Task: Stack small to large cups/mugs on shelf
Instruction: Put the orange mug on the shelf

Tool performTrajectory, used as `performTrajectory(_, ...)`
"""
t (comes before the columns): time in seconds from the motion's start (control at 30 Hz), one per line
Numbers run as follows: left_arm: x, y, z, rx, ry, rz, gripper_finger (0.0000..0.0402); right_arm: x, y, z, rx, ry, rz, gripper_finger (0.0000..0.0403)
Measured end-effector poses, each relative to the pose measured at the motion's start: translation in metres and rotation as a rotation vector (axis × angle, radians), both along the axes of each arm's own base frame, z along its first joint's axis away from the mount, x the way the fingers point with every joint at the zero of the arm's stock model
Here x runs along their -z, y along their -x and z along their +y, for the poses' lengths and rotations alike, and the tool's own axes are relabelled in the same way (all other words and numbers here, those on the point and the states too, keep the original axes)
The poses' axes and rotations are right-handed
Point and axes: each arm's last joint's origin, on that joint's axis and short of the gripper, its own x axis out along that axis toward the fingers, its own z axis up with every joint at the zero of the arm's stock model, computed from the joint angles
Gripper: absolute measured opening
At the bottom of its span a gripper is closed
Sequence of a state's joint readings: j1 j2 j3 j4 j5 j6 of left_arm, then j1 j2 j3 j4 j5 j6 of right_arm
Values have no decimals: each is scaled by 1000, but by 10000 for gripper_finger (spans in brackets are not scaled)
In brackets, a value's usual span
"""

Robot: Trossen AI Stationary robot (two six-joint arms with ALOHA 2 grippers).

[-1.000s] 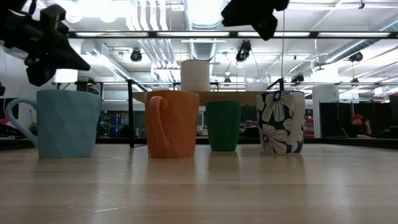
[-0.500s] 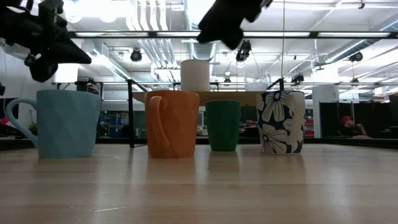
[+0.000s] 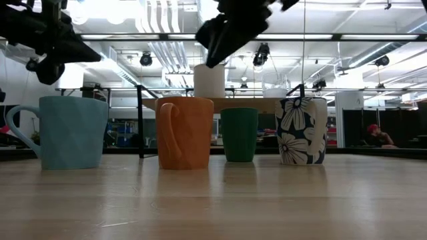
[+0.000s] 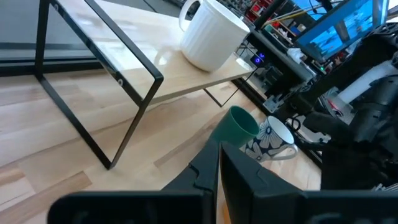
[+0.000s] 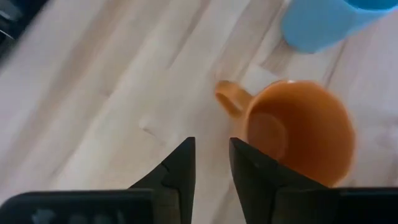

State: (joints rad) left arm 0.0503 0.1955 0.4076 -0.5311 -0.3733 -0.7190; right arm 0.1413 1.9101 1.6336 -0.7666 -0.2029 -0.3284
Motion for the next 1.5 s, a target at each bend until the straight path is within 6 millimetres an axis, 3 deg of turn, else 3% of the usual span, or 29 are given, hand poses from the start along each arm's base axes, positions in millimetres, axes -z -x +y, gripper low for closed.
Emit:
performTrajectory(0.3,0,1,0,15,6,-10,2,6,-28,1,-104,102,139,102)
performTrajectory(0.5,-1,2,-1,24,7,-16,2,0,-42,-1,-143,171,136,103)
performTrajectory(0.83,-1,2,-1,42,13,-16,2,7,-41,-14,-128,206,167,109)
performTrajectory(1.1,-1,1,-2,52,17,-16,2,23,-38,-14,-135,208,211,109)
performTrajectory(1.5,-1,1,-2,51,22,-18,2,49,-45,-14,-121,220,131,91)
